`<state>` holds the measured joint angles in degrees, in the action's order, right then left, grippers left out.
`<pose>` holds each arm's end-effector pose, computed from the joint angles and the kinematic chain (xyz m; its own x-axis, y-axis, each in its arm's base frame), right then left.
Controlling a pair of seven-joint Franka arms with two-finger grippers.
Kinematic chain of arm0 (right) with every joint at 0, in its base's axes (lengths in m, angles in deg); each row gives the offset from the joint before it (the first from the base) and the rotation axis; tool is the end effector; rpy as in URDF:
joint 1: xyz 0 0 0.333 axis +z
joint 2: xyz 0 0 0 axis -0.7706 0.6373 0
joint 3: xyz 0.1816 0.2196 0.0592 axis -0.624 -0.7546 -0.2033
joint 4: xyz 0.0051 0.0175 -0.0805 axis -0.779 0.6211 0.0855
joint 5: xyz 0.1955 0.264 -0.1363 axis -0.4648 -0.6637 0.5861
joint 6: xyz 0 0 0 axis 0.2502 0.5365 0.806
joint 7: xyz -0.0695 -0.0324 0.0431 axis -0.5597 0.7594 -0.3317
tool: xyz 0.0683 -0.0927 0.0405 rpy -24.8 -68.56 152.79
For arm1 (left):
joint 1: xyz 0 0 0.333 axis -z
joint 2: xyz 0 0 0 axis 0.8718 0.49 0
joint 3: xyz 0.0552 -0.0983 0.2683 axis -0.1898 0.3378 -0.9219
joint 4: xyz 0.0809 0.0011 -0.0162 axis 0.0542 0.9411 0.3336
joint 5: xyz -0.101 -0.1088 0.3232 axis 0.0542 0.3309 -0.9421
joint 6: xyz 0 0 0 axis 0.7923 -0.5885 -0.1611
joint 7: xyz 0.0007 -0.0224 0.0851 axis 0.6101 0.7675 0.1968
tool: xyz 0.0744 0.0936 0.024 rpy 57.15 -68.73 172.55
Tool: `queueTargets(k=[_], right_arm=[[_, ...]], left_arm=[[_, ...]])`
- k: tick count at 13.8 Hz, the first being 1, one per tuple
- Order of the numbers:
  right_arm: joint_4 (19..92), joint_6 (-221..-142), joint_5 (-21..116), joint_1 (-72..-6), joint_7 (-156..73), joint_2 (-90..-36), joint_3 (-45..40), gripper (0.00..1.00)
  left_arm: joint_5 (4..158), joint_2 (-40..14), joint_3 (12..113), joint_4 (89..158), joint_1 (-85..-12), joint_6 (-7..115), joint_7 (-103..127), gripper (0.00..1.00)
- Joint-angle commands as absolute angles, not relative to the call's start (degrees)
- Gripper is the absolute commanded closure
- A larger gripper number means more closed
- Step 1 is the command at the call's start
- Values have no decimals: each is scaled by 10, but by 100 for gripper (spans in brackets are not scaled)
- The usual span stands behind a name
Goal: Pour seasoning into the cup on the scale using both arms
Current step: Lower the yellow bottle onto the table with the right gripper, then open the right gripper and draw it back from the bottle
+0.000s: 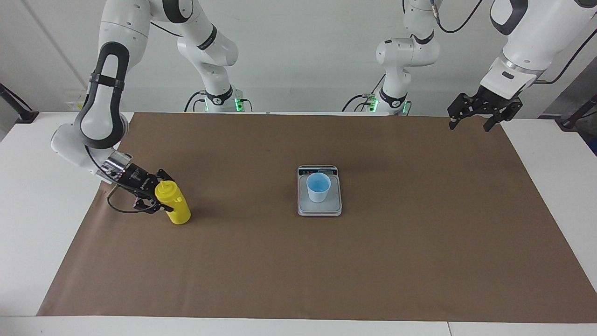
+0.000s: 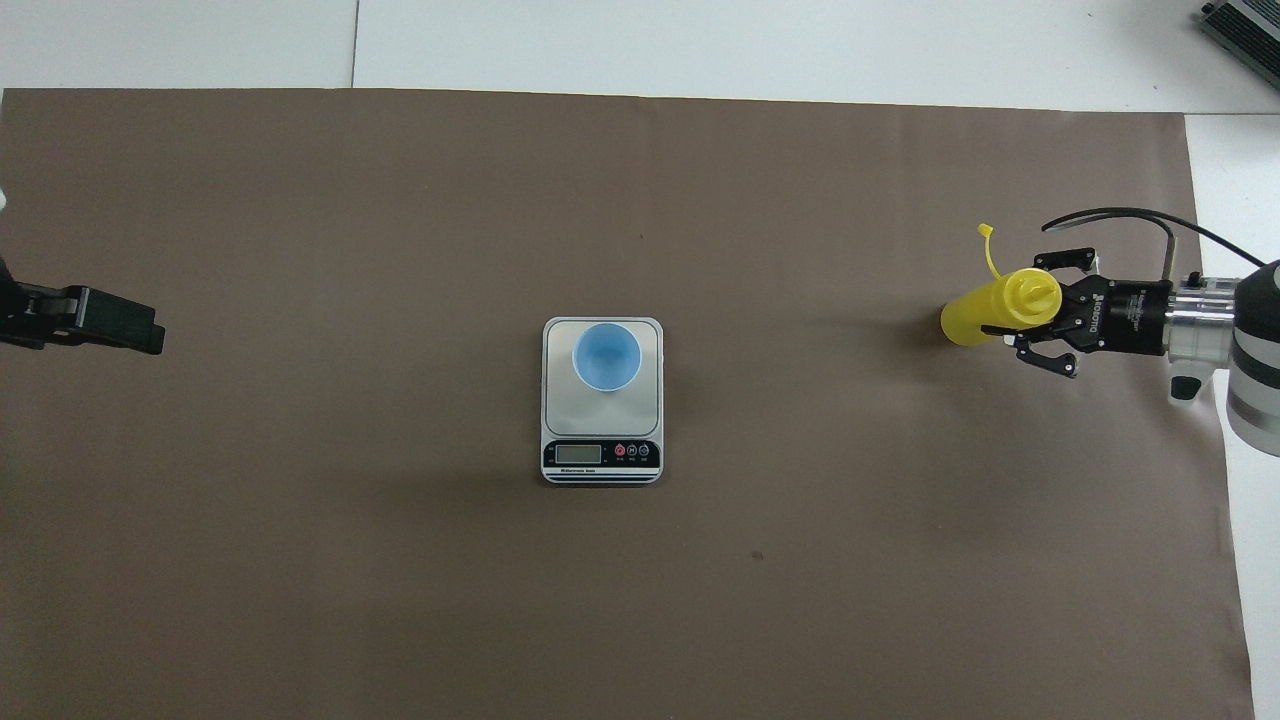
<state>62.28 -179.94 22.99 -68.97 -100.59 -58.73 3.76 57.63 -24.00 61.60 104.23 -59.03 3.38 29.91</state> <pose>0.5616 -0.1144 0.3071 -0.0788 -0.6731 -0.7353 -0.9701 0.2216 -0.0989 0.5043 -0.0381 0.5905 0.9939 -0.1083 -0.0232 -0.1074 -0.9936 0.0353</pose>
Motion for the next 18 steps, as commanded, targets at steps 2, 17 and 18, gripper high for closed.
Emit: queueTargets(k=[2, 17, 18], right_arm=[[630, -1869, 221, -663, -1077, -602, 35, 42], [624, -1873, 439, -685, -1078, -633, 38, 0], [624, -1871, 454, -682, -1067, -643, 37, 0]], left_arm=[[570, -246, 622, 1048, -600, 28, 297, 0], [570, -246, 622, 1048, -600, 28, 297, 0], [570, -246, 622, 1048, -600, 28, 297, 0]])
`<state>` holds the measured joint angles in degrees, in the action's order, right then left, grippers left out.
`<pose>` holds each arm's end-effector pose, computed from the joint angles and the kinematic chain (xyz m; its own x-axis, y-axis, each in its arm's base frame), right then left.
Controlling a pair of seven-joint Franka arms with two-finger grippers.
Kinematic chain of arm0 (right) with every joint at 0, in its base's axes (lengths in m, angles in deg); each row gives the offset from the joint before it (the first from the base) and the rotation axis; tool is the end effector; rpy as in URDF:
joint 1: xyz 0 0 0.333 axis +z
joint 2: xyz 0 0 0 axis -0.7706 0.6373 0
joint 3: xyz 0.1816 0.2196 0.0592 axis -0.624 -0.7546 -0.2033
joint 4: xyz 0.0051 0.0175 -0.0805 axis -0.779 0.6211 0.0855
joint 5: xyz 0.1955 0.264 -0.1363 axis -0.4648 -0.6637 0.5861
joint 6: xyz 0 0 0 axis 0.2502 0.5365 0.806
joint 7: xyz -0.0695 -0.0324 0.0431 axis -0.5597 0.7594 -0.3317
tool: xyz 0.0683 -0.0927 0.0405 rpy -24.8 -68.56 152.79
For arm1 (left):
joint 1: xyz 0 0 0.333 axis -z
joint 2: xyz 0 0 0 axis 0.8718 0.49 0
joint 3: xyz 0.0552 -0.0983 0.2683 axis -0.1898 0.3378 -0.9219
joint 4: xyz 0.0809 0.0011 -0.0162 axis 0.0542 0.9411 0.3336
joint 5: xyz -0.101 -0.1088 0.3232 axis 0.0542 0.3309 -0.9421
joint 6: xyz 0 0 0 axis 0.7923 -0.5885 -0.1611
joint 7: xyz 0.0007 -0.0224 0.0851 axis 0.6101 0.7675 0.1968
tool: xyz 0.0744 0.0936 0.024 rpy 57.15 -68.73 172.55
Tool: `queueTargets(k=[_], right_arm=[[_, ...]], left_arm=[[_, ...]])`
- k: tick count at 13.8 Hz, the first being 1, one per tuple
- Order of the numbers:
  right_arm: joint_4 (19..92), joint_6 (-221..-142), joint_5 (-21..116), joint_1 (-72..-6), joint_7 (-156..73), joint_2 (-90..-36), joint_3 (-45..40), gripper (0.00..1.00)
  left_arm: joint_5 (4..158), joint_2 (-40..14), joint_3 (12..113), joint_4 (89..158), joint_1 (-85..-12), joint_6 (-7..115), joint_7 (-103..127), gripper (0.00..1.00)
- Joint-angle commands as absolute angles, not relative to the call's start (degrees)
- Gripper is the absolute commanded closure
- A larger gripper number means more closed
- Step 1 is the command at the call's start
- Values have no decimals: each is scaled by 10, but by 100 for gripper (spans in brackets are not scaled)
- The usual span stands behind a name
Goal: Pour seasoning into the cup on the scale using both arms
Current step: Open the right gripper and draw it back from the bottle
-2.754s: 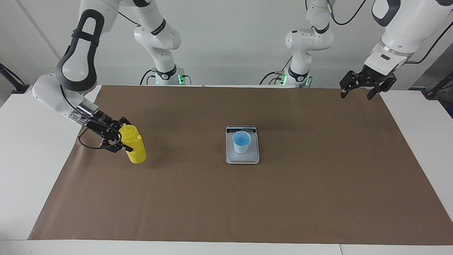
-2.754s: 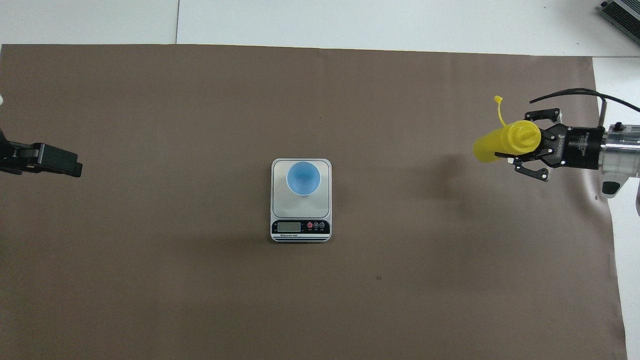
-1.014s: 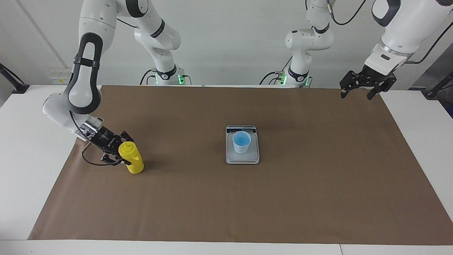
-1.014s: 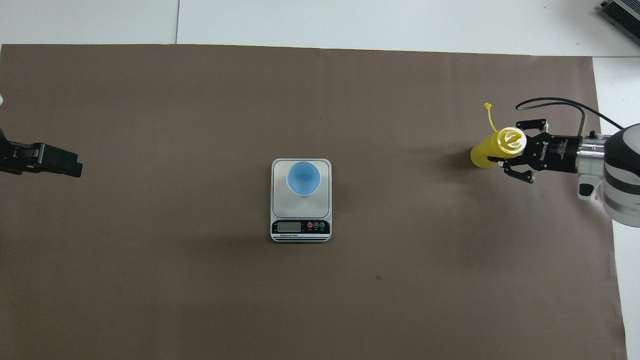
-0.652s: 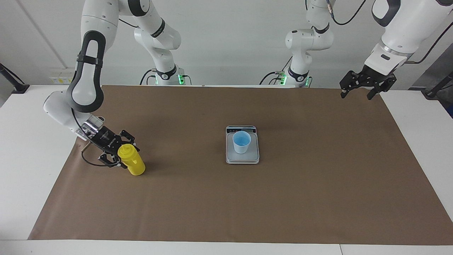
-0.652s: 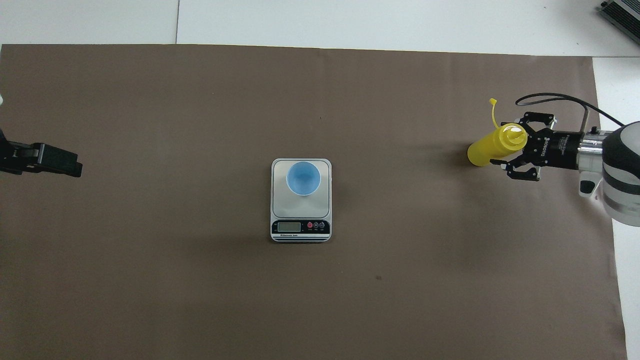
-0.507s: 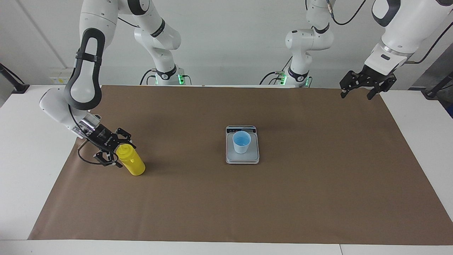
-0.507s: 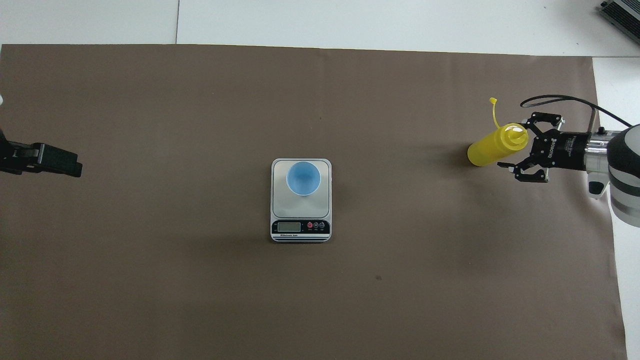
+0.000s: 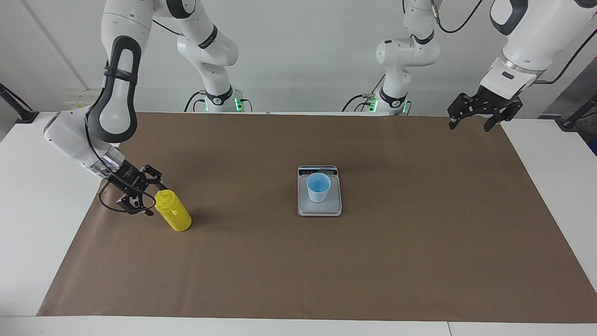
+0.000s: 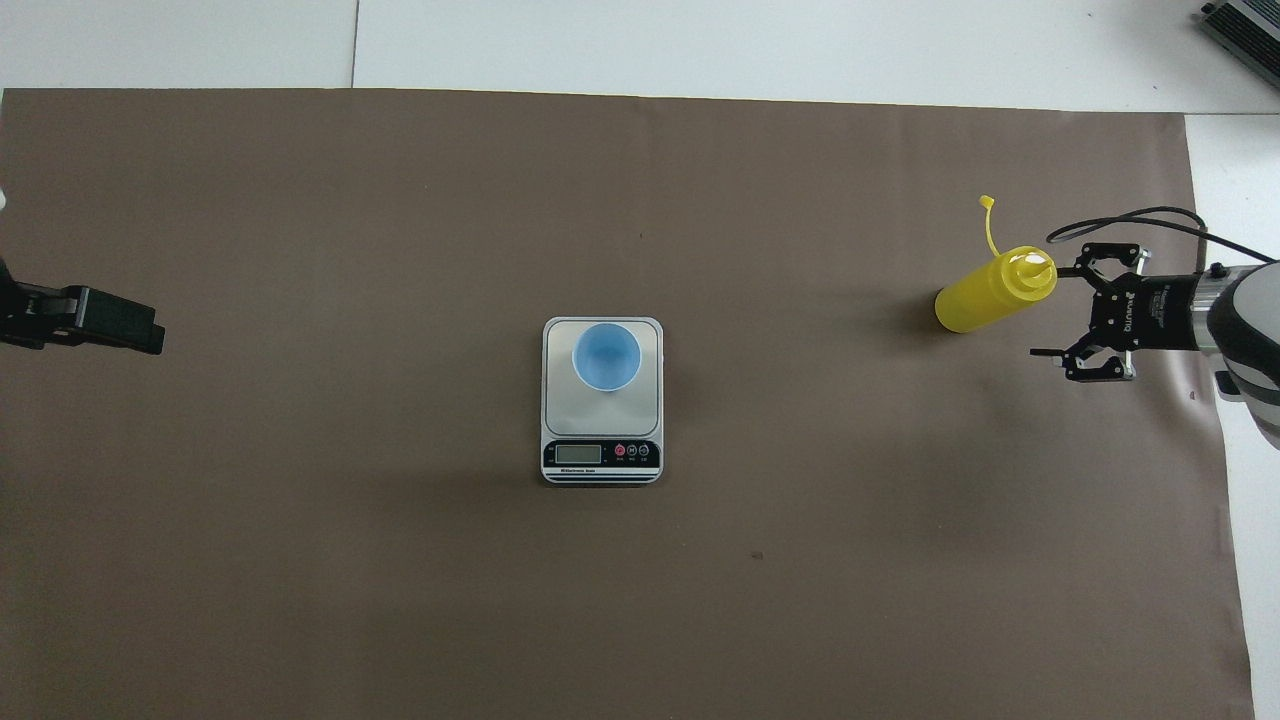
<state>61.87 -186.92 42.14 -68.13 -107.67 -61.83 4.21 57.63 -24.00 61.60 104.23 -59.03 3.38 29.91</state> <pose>0.5610 -0.1375 0.3333 -0.0598 -0.8755 -0.4795 -0.9817 0.1387 -0.1308 0.5043 -0.0381 0.5905 0.9939 -0.1083 -0.0232 -0.1074 -0.9936 0.0353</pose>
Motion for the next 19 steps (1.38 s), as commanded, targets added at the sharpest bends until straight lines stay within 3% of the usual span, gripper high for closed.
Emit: queueTargets(k=[1, 8, 19], right_arm=[[625, -1866, 467, -678, -1050, -650, 37, 0], [629, -1809, 522, -661, -792, -678, 36, 0], [631, -1780, 592, -655, -706, -699, 34, 0]], left_arm=[[570, -246, 622, 1048, -600, 28, 297, 0], [570, -246, 623, 1048, -600, 28, 297, 0], [570, -246, 623, 1048, -600, 28, 297, 0]])
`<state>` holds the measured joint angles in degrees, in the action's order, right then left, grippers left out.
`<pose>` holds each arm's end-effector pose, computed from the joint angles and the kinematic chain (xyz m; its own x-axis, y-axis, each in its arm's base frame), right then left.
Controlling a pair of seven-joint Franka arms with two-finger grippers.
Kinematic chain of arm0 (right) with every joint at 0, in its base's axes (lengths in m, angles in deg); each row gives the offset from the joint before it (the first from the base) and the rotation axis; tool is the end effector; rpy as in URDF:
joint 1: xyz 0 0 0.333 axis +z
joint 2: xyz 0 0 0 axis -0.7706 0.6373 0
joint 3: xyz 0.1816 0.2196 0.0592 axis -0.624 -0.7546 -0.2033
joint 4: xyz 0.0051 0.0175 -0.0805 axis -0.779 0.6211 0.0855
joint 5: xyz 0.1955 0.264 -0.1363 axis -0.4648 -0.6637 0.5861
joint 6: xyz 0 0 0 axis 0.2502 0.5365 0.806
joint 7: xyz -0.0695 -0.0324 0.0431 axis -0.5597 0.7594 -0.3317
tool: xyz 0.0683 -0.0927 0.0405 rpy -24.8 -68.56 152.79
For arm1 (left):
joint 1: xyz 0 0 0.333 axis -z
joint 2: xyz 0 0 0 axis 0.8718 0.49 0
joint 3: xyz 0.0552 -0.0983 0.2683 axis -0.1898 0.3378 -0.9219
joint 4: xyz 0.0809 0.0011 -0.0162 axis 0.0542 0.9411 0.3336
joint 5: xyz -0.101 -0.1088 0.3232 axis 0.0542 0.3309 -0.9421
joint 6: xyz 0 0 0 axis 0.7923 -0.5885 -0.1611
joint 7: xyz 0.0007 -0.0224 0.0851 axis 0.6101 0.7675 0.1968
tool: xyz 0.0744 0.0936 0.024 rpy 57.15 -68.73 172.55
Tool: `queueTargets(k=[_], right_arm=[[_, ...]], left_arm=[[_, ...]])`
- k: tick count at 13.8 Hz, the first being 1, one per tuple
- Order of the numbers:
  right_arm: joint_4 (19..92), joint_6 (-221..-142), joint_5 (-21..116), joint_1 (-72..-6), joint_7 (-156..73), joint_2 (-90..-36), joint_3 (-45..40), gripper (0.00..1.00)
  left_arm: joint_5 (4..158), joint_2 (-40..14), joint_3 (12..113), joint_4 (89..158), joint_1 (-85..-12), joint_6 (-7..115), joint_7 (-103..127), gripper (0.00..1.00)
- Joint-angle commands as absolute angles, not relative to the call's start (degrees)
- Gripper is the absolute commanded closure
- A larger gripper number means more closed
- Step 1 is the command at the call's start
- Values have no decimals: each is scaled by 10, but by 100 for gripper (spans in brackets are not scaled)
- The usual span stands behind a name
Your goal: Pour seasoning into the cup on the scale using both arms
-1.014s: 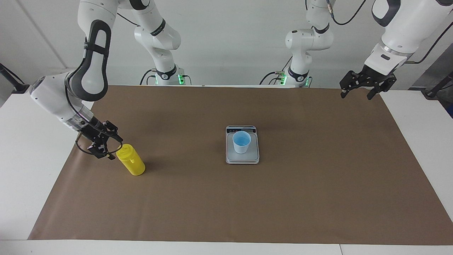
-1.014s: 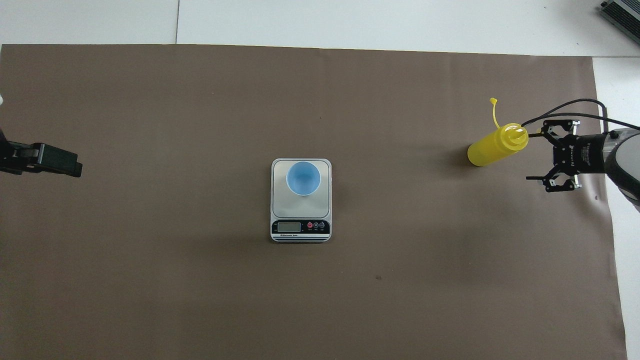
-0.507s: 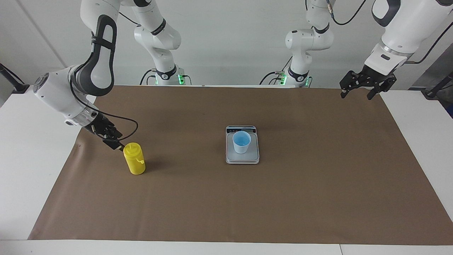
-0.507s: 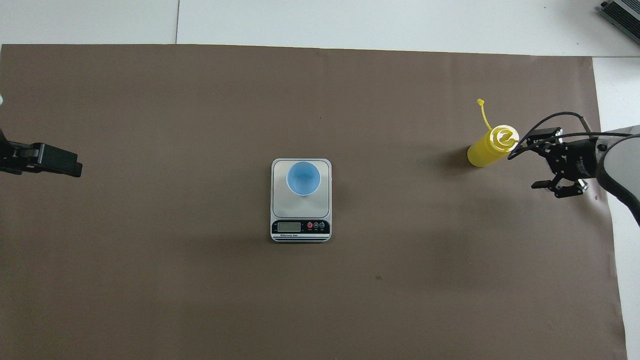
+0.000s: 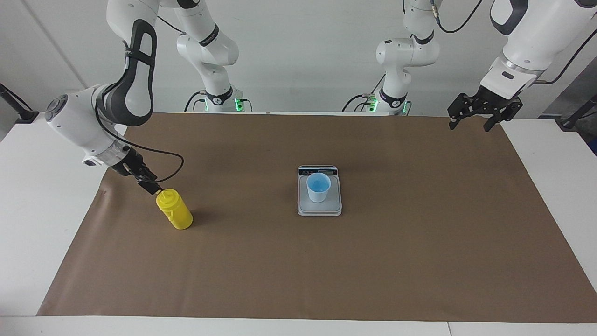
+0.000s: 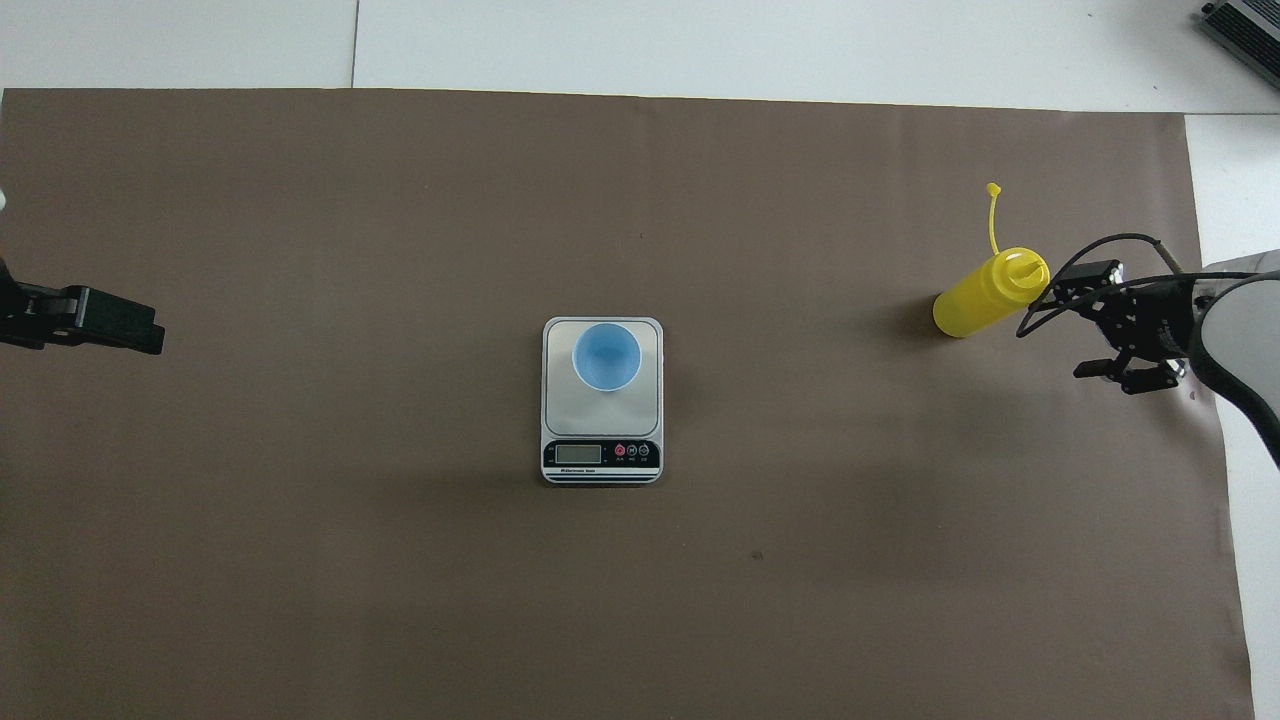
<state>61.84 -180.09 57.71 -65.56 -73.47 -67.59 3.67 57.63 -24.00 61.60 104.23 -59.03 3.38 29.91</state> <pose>0.5459 -0.1092 0.3759 0.6771 -0.7042 -0.2138 -0.7353 -0.6349 -0.2371 0.5043 -0.0381 0.5905 0.9939 -0.1083 -0.0232 -0.1074 -0.9936 0.0353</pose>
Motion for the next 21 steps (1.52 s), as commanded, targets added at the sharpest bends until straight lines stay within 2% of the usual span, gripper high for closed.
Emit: queueTargets(k=[1, 6, 11, 13, 17, 21], right_arm=[[631, -1768, 595, -653, -686, -704, 35, 0], [629, -1717, 683, -630, -598, -740, 34, 0], [615, -1684, 737, -556, -600, -798, 31, 0], [581, -1675, 758, -531, -600, -799, 30, 0], [497, -1618, 801, -529, -598, -793, 12, 0], [485, -1594, 800, -530, -597, -799, 1, 0]], left_arm=[[570, -246, 622, 1048, -600, 28, 297, 0], [570, -246, 622, 1048, -600, 28, 297, 0], [570, -246, 622, 1048, -600, 28, 297, 0], [570, -246, 622, 1048, -600, 28, 297, 0], [570, -246, 622, 1048, -600, 28, 297, 0], [570, -246, 622, 1048, -600, 28, 297, 0]])
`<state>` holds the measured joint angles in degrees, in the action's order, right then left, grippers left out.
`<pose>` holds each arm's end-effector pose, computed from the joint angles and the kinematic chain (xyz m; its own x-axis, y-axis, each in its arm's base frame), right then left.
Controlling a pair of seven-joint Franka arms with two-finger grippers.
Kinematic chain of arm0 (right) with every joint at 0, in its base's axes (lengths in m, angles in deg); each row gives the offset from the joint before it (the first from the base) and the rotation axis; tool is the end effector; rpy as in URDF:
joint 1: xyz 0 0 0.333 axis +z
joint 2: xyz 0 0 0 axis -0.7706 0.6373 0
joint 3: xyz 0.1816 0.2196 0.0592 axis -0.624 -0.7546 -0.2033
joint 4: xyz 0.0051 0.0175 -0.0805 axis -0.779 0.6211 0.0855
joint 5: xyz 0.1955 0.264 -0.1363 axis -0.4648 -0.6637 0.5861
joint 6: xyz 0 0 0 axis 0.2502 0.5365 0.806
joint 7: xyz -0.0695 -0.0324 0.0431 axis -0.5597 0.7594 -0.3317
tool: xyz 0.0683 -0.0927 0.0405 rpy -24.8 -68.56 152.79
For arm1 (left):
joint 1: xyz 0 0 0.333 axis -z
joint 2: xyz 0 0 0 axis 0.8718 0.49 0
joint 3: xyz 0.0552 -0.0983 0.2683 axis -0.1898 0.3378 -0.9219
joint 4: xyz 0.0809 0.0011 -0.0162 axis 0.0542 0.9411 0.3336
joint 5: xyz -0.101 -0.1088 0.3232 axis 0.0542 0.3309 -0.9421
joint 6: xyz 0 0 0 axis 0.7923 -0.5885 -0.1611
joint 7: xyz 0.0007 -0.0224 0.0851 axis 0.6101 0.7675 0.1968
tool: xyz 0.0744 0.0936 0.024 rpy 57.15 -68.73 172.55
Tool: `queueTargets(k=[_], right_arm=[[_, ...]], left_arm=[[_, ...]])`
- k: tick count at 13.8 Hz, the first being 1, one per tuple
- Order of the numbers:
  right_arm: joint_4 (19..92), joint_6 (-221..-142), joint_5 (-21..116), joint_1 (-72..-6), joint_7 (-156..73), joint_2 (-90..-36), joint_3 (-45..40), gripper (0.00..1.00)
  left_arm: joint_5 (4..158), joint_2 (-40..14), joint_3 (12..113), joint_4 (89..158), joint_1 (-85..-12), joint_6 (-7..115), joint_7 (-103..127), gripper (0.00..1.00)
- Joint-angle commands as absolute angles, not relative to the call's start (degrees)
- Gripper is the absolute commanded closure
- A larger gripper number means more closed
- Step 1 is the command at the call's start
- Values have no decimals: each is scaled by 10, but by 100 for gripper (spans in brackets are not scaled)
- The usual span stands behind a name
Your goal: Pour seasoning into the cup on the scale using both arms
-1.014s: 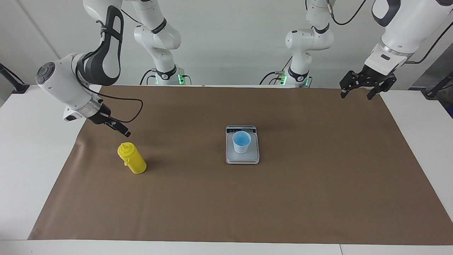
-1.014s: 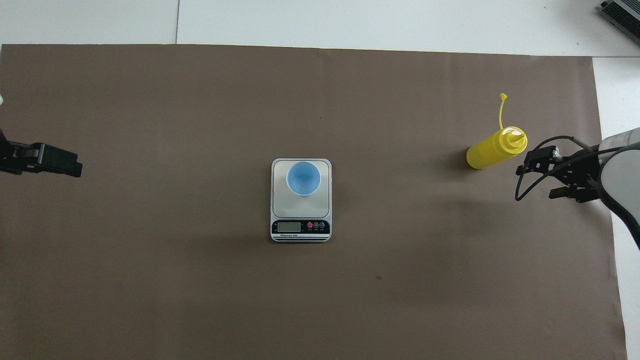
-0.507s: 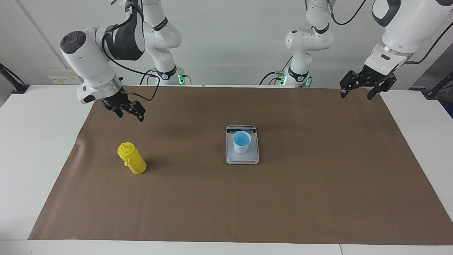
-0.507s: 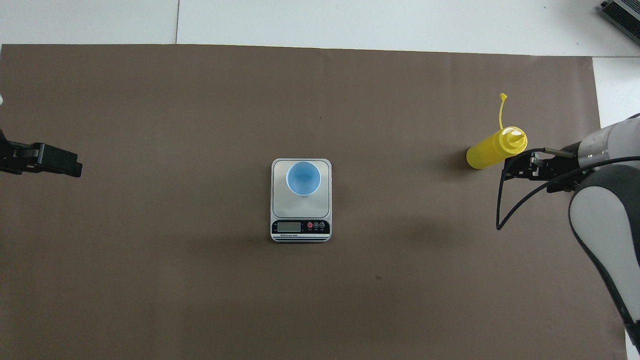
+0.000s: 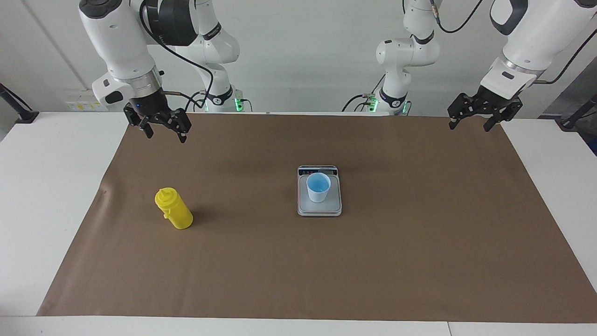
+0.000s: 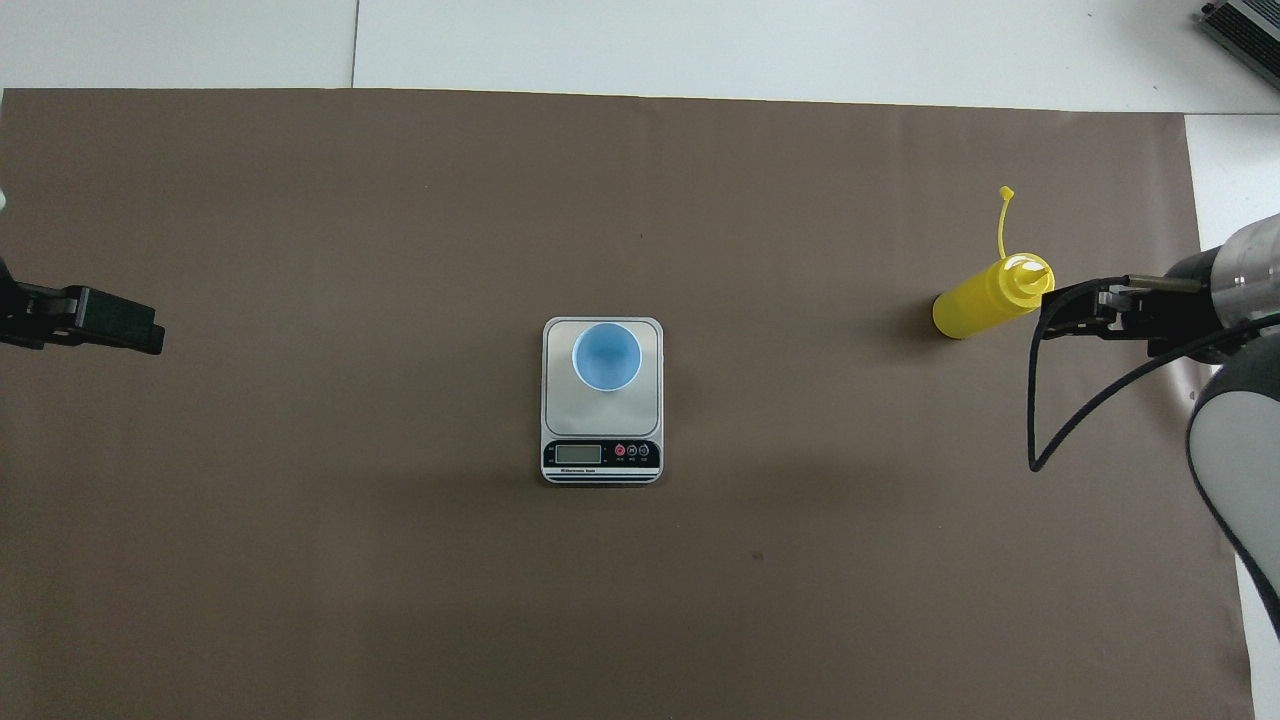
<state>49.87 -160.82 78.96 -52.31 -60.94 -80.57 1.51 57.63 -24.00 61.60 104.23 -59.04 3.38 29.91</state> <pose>0.5138 0.0131 0.5570 0.9847 -0.1718 0.0283 -0.1722 -0.9850 0.0132 0.5043 -0.0380 0.5905 0.9939 -0.1081 -0.0232 -0.1072 -0.9936 0.0353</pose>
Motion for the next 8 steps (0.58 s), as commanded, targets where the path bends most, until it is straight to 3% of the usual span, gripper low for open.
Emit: queueTargets(k=[1, 8], right_arm=[[485, -1593, 800, -530, -596, -799, -1, 0], [476, -1574, 792, -530, -596, -805, -12, 0]], left_arm=[[570, -246, 623, 1048, -600, 28, 297, 0], [570, -246, 622, 1048, -600, 28, 297, 0]])
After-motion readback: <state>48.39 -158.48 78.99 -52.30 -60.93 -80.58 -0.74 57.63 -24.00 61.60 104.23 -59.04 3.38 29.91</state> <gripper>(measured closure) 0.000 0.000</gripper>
